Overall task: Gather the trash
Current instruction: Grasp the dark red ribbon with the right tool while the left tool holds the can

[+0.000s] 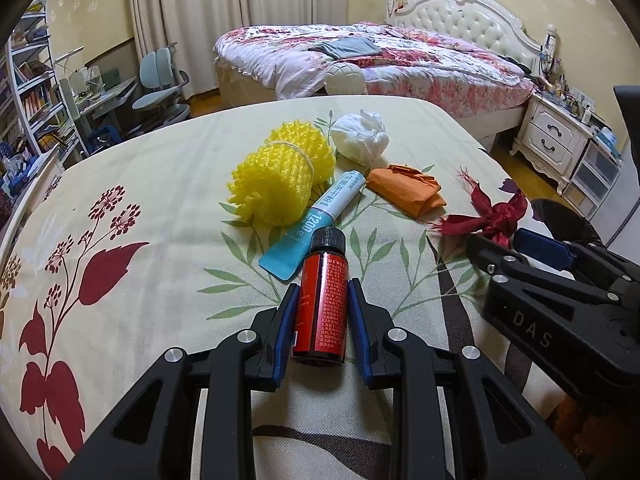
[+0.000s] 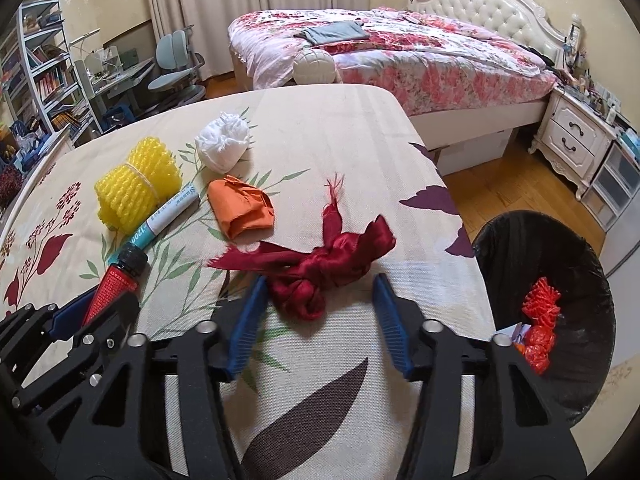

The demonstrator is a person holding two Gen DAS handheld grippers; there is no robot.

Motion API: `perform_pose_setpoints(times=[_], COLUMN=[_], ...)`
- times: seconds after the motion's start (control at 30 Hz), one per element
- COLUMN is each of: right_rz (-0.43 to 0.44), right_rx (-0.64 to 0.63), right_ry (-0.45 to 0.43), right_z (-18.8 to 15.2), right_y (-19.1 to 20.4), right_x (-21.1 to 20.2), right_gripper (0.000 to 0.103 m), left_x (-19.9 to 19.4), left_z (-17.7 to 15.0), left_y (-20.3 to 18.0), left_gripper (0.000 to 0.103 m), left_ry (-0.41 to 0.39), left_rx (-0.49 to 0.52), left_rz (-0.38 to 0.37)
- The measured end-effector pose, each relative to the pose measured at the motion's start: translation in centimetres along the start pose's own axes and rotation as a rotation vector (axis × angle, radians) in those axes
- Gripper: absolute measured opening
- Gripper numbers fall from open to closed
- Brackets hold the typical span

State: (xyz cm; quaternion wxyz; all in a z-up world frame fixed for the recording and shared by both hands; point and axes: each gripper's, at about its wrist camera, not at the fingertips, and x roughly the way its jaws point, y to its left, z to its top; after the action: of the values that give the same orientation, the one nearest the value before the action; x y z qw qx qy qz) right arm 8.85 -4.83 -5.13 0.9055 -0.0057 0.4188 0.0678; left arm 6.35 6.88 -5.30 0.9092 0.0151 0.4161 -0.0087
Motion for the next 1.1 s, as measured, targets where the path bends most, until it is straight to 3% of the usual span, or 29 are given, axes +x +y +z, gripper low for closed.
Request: perform_pose_setpoints(times=[0.07,0.23,1.1], right_rz=[0.001,0.006,-0.008], right_rx=[-0.004,-0.002,0.033], right_ry=[-0.001,-0.005,-0.040], right_z=[-0.1,-0.8,-4.9], right_y=[0.0,-0.4,-3.7], right_x=[-0.1,-0.7,-4.7], right_gripper=[0.030,0.024,0.023], left_x=[0.0,-0.3,-2.2], left_z=[0.0,-0.1,-0.6], left_y=[0.0,0.0,-1.8], left_gripper=[0.027,0.027,0.027], left_ry=[0.000,-0.006,-0.043], left_rx=[-0.002,-0.002,0.032], left_rz=[0.000,0.001,-0.020])
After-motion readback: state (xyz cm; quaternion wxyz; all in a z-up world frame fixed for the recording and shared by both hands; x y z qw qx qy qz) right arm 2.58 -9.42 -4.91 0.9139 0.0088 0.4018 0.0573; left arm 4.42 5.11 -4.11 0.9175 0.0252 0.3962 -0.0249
